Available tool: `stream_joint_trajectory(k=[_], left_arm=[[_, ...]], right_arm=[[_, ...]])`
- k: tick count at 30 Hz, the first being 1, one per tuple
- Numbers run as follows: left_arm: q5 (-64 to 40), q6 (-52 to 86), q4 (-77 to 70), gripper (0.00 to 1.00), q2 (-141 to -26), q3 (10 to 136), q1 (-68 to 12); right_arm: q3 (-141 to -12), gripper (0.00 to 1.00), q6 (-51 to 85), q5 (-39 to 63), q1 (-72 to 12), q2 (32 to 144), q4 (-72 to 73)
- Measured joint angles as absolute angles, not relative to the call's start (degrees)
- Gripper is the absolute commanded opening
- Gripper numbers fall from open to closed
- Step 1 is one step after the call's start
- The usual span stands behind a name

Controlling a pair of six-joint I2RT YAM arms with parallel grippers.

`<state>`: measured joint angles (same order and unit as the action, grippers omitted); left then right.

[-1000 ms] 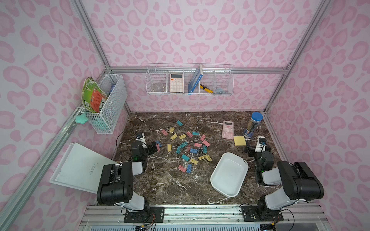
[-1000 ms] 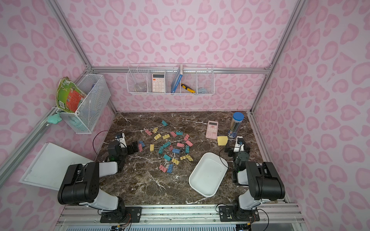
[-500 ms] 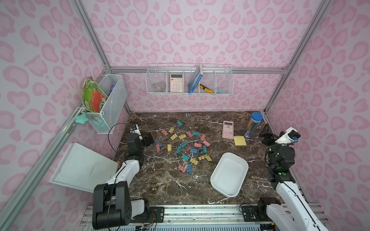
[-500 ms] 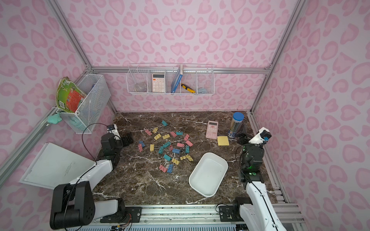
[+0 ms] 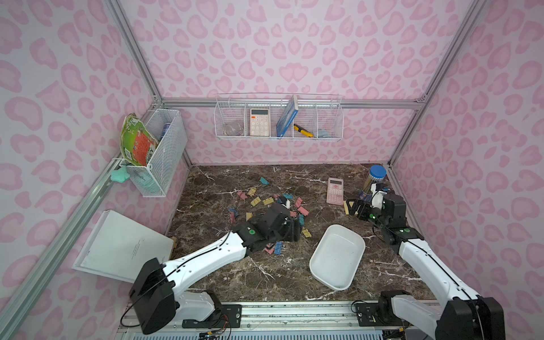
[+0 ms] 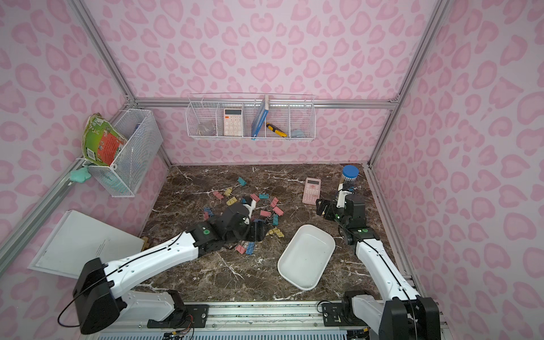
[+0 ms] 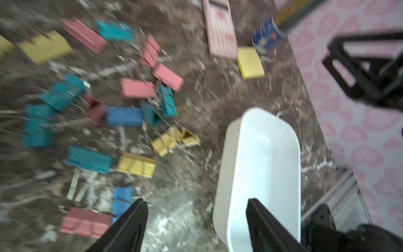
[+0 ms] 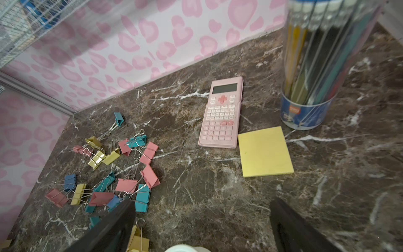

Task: Put the binder clips in the storage box
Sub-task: Adjust the storage box at the center of the board.

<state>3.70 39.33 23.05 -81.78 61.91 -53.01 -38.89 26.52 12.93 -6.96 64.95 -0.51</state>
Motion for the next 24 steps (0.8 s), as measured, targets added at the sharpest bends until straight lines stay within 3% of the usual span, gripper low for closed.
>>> stream_joint_trajectory(k=[7,13,17,19,24], left_arm=[[5.8,42.2,32.3,0.64,-98.9,75.7,-60.2],[3.7,37.9,36.0,0.41,-109.2,82.6,-60.1],[1.0,31.8,37.8,0.34,-112.6,86.0,-60.2],[0.1,27.9,39.4,0.24,-114.1,87.2,-60.2],[-0.3,18.7,44.8,0.15,-115.6,88.4,-59.9]], right_arm=[[-40.5,0.99,25.6,14.1,-7.0,67.1,-0.4],[-40.5,0.99,24.1,13.6,-6.9,65.1,-1.8],[-40.7,0.99,22.7,13.6,-6.7,64.2,-3.3],[-41.1,1.0,22.1,13.0,-6.8,64.0,-4.6],[-41.2,0.99,20.7,13.0,-6.8,62.5,-6.7]])
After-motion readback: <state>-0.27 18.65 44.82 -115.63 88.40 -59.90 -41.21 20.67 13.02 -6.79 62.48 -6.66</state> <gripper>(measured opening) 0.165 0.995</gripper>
